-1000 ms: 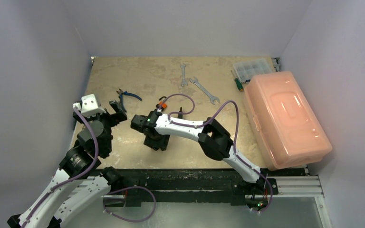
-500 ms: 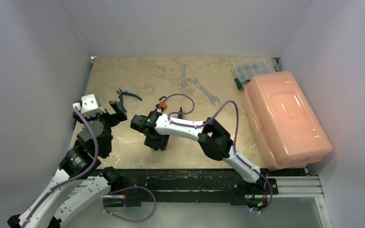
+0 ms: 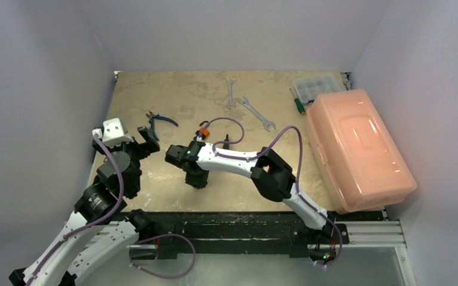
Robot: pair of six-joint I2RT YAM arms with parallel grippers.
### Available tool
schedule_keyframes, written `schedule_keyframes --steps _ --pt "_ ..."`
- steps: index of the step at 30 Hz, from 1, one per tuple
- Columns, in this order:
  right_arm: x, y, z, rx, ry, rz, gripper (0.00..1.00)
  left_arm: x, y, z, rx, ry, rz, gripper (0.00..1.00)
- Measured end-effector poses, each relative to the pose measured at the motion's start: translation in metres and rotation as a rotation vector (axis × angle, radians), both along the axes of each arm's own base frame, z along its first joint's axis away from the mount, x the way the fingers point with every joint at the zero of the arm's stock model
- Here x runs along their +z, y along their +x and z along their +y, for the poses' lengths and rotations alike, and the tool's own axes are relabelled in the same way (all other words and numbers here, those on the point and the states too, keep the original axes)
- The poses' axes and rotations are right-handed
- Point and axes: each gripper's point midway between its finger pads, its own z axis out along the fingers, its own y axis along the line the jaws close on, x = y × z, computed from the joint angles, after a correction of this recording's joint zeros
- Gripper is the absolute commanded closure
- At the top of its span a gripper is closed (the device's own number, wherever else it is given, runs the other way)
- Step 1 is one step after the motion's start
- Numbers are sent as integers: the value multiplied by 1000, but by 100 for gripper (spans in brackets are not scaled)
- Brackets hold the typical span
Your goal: Unlock with the key
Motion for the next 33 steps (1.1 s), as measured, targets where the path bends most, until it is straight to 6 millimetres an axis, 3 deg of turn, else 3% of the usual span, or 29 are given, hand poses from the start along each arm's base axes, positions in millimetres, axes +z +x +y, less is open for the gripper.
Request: schedule_keyframes --steps 7,13,18,21,28,33 --pt "0 1 0 34 9 -8 96 0 0 -1 -6 4 1 8" --pt "3 2 -1 60 57 -39 98 -1 0 -8 -48 8 -5 9" --pt "13 14 -4 50 113 -126 99 0 2 -19 -115 8 -13 9" --pt "35 20 -7 37 167 -178 99 2 2 -25 -149 0 -20 10" --pt "118 37 0 0 381 -315 100 6 -2 -34 -220 -15 -33 9" --pt "164 48 -2 -17 477 -391 100 22 -8 -40 -280 -27 -46 9"
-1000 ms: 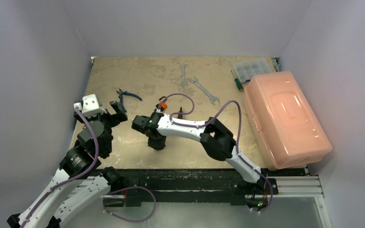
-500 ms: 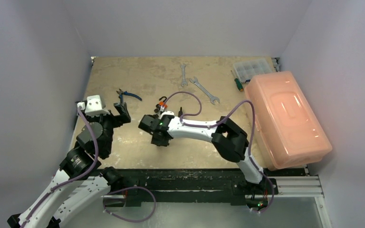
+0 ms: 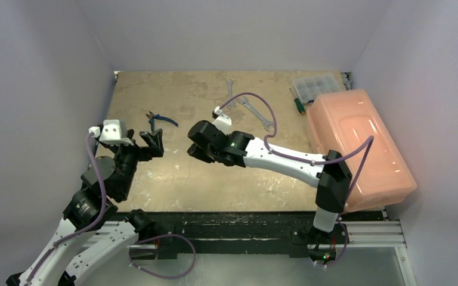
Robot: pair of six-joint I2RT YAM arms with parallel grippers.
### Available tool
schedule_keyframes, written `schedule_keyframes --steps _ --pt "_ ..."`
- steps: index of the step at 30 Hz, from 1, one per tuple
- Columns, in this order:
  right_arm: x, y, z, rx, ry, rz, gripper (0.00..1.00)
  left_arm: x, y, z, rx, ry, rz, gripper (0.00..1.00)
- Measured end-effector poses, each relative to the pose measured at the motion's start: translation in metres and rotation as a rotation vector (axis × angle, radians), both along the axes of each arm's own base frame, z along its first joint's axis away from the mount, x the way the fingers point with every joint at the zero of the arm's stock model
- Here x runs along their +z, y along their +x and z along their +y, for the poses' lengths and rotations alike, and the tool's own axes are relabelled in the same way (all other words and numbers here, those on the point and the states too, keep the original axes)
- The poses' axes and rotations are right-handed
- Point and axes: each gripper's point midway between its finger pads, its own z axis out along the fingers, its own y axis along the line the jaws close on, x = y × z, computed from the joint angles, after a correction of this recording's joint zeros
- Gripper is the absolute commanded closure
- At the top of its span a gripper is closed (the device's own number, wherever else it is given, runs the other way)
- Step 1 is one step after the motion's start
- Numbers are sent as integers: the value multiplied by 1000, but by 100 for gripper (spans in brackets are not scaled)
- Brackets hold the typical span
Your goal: Unlock with the key
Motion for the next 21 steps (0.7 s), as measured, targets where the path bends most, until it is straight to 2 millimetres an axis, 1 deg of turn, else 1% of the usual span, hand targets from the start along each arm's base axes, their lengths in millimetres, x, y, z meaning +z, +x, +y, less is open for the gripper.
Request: schedule_keyframes --steps 3,6,10,12,14,17,21 --pt "24 5 -7 -12 44 -37 100 16 -6 -5 -55 -18 -24 8" --pt "51 14 -19 -37 81 -86 100 32 -15 -9 -111 -34 -53 6" --pt "98 28 -41 -79 155 -163 99 59 -31 -17 -218 -69 -111 8" --pt "120 32 -52 -95 195 -196 99 71 -38 -25 -279 -84 -139 10" --pt "144 36 -63 -115 244 -232 99 76 -42 -34 -337 -93 -155 12" --pt "174 39 -78 -136 310 -276 99 78 -44 -55 -435 -93 -163 13" --pt "199 36 -90 -143 365 -312 98 67 -39 -88 -563 -85 -148 14"
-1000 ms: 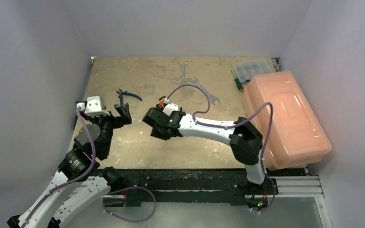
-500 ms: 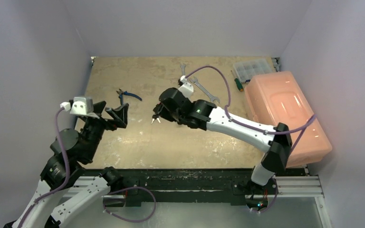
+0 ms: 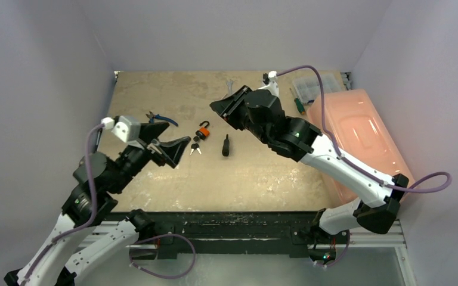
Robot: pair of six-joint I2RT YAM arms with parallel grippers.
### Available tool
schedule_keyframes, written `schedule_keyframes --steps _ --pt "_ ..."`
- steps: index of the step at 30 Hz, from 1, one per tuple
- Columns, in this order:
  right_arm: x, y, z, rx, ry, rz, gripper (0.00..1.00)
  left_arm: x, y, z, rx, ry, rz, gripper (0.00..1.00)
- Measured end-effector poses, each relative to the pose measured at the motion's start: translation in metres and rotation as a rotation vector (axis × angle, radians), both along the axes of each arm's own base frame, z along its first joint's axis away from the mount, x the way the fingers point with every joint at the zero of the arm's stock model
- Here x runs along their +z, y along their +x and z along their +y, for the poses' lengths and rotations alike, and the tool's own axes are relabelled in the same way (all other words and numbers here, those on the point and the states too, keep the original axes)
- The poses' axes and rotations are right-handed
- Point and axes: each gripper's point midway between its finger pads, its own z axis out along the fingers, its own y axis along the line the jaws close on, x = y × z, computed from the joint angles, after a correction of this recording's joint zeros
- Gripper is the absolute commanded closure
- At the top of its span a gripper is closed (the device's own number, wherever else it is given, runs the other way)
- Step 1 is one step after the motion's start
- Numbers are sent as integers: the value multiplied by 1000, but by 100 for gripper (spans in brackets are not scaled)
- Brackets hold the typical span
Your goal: Unlock with the key
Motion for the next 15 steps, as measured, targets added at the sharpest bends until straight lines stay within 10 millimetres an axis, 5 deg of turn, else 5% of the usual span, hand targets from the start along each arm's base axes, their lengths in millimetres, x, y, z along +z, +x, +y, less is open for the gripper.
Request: schedule_keyframes --steps 6,15 --pt "13 -9 -10 13 42 -26 97 -31 18 -48 -140 15 38 12" --pt "7 -20 -14 50 53 -18 97 -38 36 -75 -188 -59 -9 20"
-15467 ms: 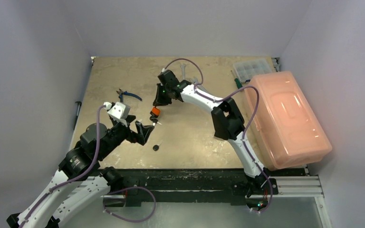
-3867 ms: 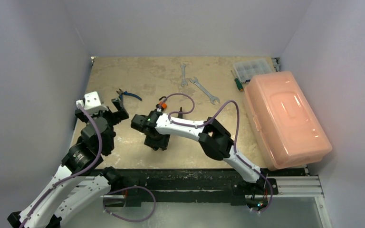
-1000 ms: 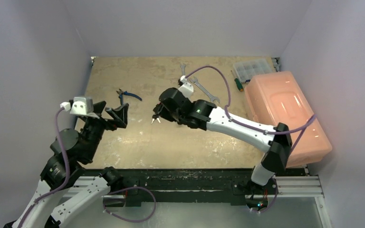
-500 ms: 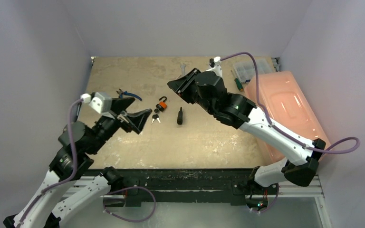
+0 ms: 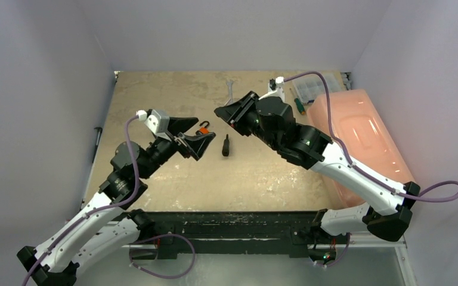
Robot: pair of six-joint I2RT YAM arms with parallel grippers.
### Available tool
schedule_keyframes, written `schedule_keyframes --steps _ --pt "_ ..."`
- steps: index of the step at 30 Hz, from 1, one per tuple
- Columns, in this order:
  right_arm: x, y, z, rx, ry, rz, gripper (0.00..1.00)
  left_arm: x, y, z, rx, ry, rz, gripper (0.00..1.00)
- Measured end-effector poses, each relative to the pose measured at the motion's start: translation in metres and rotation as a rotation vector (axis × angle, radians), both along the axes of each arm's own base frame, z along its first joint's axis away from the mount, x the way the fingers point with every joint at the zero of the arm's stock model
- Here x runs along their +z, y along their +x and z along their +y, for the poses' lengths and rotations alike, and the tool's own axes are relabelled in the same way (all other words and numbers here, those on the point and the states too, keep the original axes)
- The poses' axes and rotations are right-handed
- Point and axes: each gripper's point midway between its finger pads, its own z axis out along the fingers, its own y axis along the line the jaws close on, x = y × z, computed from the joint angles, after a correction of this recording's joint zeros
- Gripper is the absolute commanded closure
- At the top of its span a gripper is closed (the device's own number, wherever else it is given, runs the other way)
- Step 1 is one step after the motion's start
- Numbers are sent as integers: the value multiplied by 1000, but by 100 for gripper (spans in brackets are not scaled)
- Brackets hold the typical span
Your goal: Unlock with the key
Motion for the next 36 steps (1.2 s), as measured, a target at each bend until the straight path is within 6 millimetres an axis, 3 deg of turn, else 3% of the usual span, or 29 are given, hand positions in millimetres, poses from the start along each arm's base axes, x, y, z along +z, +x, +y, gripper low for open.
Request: schedule_keyframes --steps 13,30,36 --pt "4 -4 -2 10 11 -5 97 18 14 -15 -16 -105 -102 34" --pt "4 -9 2 49 18 4 97 17 31 -30 -19 -131 -125 55" --pt "5 -9 2 51 20 4 97 16 36 -33 -15 -141 -119 68"
